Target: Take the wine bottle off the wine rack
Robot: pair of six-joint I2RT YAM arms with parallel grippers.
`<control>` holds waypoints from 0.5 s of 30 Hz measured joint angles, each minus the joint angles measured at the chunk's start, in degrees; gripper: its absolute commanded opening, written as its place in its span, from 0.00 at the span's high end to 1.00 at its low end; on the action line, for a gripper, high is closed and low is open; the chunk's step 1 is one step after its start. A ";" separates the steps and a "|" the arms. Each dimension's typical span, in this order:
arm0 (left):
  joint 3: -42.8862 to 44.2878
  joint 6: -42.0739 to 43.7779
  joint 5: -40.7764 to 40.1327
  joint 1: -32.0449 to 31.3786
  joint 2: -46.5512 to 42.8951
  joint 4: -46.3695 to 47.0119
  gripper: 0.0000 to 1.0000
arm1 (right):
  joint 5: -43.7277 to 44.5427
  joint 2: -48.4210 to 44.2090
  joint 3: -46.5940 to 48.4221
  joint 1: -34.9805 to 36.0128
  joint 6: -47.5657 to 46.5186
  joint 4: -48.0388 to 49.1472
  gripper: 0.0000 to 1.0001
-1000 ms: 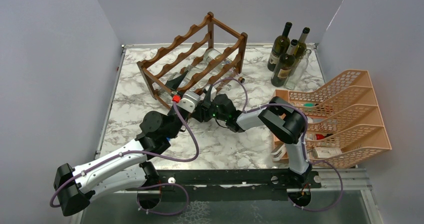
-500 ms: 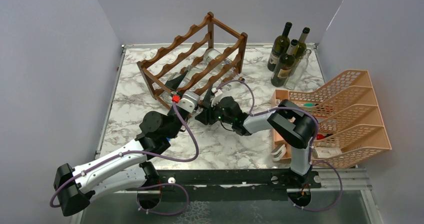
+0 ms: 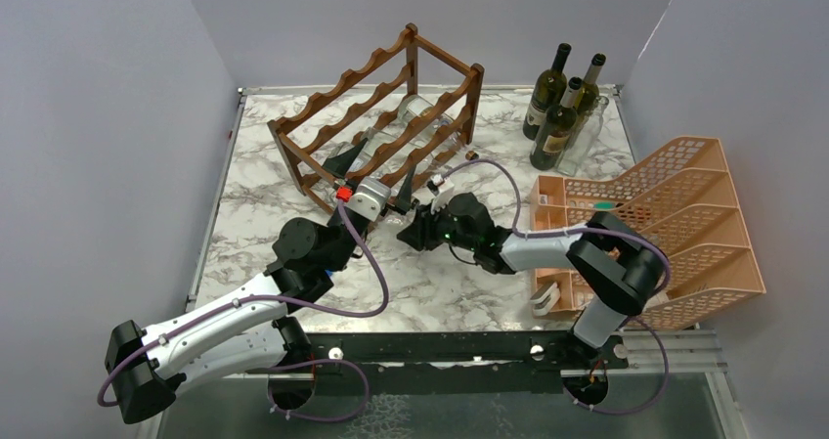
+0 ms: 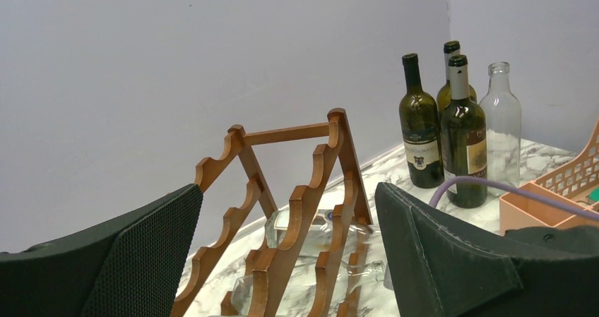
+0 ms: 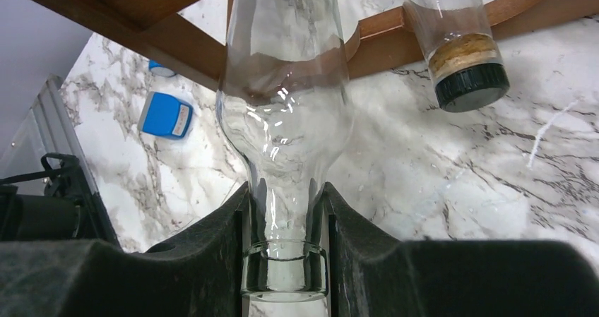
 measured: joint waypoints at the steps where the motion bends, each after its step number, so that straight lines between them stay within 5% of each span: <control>1: 0.00 0.00 0.00 0.00 0.00 0.00 0.01 | 0.26 -1.31 -0.44 0.00 -0.11 -0.87 0.99; 15: -0.02 -0.24 0.07 0.00 0.11 0.02 0.01 | 5.31 -20.11 -5.73 0.00 -3.28 -16.44 0.99</control>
